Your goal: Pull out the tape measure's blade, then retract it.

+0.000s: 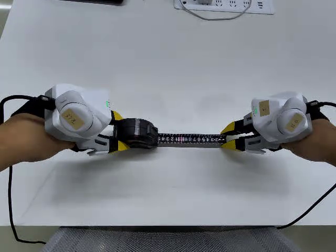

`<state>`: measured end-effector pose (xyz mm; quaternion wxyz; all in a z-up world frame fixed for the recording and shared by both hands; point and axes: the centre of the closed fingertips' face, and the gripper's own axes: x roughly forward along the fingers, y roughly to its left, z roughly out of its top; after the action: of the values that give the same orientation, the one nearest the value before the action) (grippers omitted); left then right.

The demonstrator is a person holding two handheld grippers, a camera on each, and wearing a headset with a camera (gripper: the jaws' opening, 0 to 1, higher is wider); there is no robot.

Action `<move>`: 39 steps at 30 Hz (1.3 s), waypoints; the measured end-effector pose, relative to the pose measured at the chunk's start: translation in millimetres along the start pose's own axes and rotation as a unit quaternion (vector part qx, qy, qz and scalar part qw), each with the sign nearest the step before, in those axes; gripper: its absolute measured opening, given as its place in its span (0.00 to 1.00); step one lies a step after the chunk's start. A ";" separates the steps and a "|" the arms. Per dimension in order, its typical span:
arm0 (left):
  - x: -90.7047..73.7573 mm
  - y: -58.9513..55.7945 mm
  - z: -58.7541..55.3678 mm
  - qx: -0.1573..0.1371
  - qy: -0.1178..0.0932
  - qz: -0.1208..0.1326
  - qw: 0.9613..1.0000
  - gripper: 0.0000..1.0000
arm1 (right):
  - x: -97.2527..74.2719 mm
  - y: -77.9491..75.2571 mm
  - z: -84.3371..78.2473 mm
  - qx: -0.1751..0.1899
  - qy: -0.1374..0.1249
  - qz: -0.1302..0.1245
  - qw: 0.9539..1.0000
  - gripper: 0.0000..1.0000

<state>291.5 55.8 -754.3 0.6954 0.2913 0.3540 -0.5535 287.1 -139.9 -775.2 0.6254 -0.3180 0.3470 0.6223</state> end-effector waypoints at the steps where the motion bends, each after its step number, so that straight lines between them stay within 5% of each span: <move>1: 0.0 0.1 0.0 -0.001 0.000 0.000 1.000 0.25 | -0.5 0.1 -0.4 0.001 0.000 0.000 1.000 0.09; 39: 0.3 0.1 0.0 0.001 0.001 0.001 1.000 0.25 | -19.9 0.0 -32.8 0.014 0.038 -0.001 0.999 0.09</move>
<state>291.7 55.6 -754.5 0.6954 0.2924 0.3539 -0.5529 286.2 -178.3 -777.0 0.6170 -0.3333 0.3787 0.6040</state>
